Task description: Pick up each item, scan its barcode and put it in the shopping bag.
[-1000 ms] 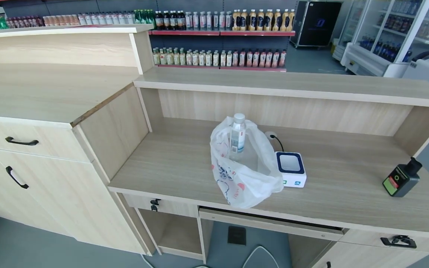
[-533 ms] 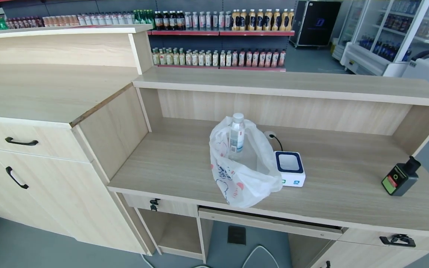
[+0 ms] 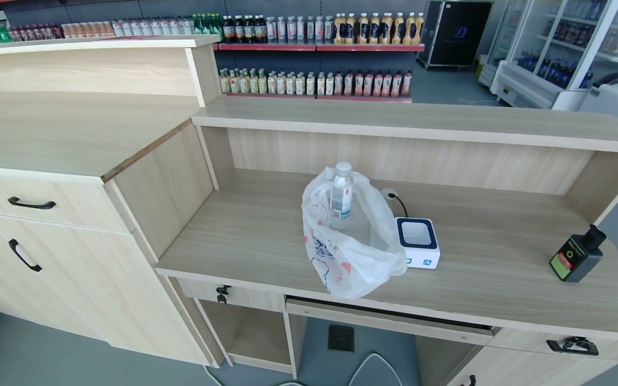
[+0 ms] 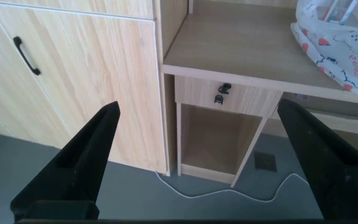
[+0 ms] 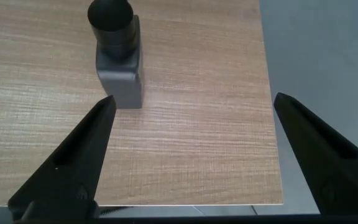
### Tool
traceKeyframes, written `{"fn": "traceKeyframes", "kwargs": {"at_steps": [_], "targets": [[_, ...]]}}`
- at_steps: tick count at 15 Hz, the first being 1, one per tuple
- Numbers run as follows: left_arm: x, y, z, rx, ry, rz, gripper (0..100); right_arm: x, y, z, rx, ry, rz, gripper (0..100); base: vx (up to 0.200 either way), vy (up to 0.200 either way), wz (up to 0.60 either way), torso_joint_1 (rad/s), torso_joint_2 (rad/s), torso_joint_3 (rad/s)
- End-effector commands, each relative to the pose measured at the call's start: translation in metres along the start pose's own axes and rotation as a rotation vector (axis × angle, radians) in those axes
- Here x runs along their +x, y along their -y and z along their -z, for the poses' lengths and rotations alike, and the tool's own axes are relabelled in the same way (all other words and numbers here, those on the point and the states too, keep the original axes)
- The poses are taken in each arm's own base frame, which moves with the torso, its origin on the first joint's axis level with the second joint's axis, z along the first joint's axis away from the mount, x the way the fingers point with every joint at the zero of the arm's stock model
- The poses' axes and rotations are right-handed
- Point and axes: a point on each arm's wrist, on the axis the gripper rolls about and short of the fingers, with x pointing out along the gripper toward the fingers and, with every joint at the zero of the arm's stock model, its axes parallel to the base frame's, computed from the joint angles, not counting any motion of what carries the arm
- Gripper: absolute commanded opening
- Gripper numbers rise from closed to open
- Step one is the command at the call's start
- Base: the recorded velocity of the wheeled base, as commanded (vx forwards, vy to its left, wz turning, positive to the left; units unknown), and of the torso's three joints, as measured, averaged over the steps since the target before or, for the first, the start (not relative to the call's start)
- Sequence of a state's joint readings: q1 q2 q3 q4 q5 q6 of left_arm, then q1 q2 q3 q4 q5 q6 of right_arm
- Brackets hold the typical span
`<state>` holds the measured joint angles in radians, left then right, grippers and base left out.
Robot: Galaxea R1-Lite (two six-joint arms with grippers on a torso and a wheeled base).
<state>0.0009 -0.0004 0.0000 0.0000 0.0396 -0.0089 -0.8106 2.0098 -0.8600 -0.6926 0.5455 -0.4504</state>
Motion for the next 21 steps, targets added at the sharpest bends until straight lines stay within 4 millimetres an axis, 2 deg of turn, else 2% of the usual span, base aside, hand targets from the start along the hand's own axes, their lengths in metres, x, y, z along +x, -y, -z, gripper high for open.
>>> {"fn": "traceKeyframes", "kwargs": {"at_steps": [1,4,12,21], "targets": [[0.000,0.000,0.000,0.000,0.000,-0.001,100,0.010,-0.005,0.007,0.009,-0.020,-0.029,100,0.000,0.000,0.00,0.000,0.00,0.000],[0.000,0.000,0.000,0.000,0.000,-0.001,100,0.027,-0.013,0.010,0.011,0.001,-0.055,100,0.000,0.000,0.00,0.000,0.00,0.000],[0.000,0.000,0.000,0.000,0.000,-0.001,100,0.066,-0.053,0.011,-0.014,0.062,-0.151,100,0.000,0.000,0.00,0.000,0.00,0.000],[0.000,0.000,0.000,0.000,0.000,-0.001,100,0.091,-0.050,0.014,-0.026,0.082,-0.155,100,0.000,0.000,0.00,0.000,0.00,0.000]]}}
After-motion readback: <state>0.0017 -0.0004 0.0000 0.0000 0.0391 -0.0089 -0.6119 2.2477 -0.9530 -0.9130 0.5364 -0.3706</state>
